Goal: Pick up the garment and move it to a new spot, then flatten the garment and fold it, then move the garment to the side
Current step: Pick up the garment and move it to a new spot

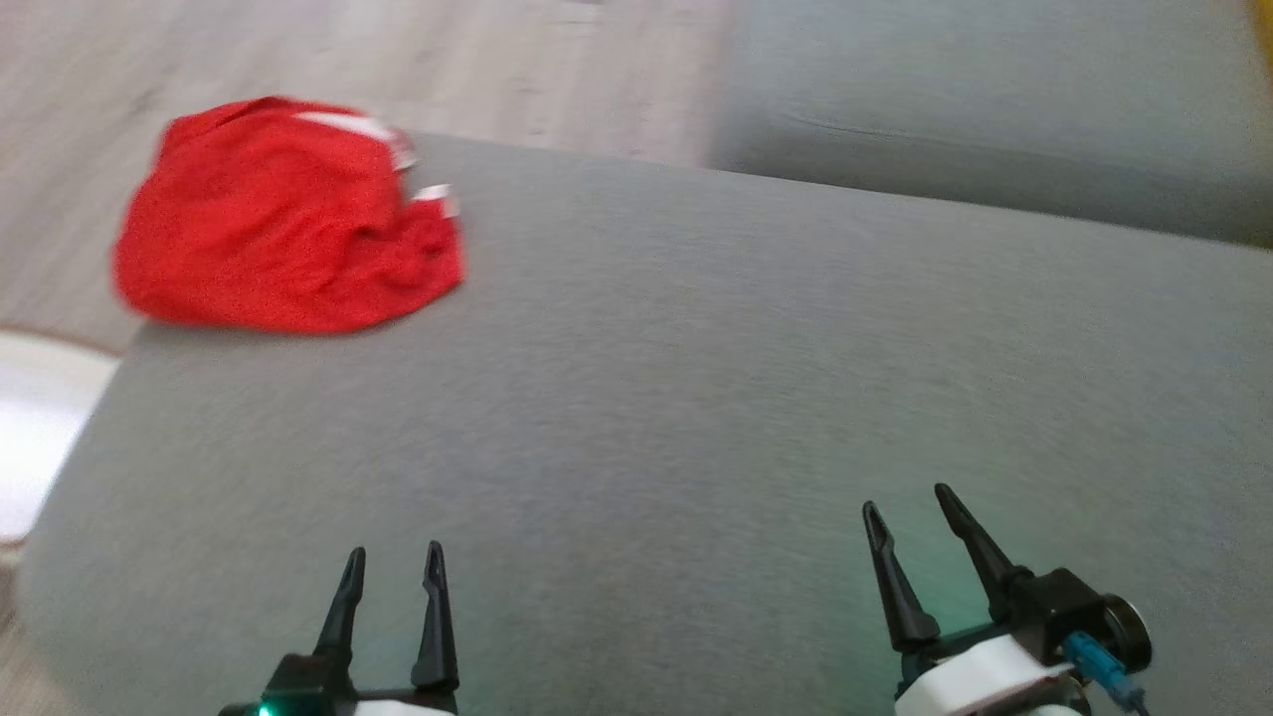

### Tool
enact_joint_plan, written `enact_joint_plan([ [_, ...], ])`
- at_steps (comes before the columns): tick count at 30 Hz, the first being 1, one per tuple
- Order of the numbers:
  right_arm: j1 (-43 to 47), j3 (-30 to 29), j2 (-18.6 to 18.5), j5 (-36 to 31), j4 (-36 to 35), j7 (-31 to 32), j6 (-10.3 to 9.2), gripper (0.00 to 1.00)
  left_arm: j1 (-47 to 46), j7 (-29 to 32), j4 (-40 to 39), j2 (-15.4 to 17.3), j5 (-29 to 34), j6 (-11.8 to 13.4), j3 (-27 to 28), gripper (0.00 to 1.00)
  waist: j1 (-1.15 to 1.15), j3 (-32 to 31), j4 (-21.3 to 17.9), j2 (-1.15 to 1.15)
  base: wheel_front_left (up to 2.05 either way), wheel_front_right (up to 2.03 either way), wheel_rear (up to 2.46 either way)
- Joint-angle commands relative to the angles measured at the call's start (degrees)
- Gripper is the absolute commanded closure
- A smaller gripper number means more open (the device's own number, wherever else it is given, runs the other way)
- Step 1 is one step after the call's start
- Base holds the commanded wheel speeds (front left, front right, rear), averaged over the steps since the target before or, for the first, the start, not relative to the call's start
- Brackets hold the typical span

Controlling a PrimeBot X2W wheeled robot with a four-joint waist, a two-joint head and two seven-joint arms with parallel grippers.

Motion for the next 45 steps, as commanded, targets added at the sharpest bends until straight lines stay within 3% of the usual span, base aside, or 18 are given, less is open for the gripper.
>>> enact_joint_plan([
  [1,-1.6,1.7,-0.4,-0.5,-2.0,-0.6,-0.04,0.0,-2.0,-0.7,-2.0,0.6,-0.4,0.4,2.3,0.0,0.0,-0.2,6.9,0.0,0.0,0.0,0.0],
  [12,-2.3,3.2,-0.4,-0.6,-1.9,-0.6,-0.04,0.0,-0.9,-0.6,-3.0,1.0,-1.2,1.1,2.7,0.0,0.0,0.1,13.7,0.0,0.0,0.0,0.0],
  [22,-3.5,3.2,-0.4,-0.9,-2.7,-0.6,-0.04,0.0,-1.1,-0.6,-4.8,1.0,-1.9,1.8,3.2,0.0,0.0,2.0,11.7,0.0,0.0,0.0,0.0],
  [26,-3.9,1.9,-0.4,-1.9,-4.3,-0.6,-0.04,0.0,-3.0,-0.7,-9.5,1.4,-2.4,2.0,5.3,0.0,0.0,3.9,10.4,0.0,0.0,0.0,0.0],
  [30,-5.1,0.9,-0.4,-3.8,-5.7,-0.6,-0.04,0.0,-8.5,0.1,-16.6,4.7,-2.4,2.0,8.4,0.0,0.0,6.8,9.2,0.0,0.0,0.0,0.0],
  [35,-7.6,-0.1,-0.4,-6.7,-8.3,0.5,-0.04,0.0,-21.8,6.4,-23.1,12.8,-2.4,1.0,13.4,0.0,0.0,11.8,7.7,0.0,0.0,0.0,0.0],
  [42,-12.1,-0.6,-0.4,-12.2,-12.2,3.7,-0.04,0.0,-40.9,14.3,-12.8,21.5,-5.6,-2.6,17.3,0.0,0.0,20.3,5.1,0.0,0.0,0.0,0.0],
  [45,-13.9,0.0,-0.4,-13.4,-13.3,4.5,-0.04,0.0,-45.1,15.6,-8.2,22.5,-6.6,-3.5,17.3,0.0,0.0,22.6,4.1,0.0,0.0,0.0,0.0],
])
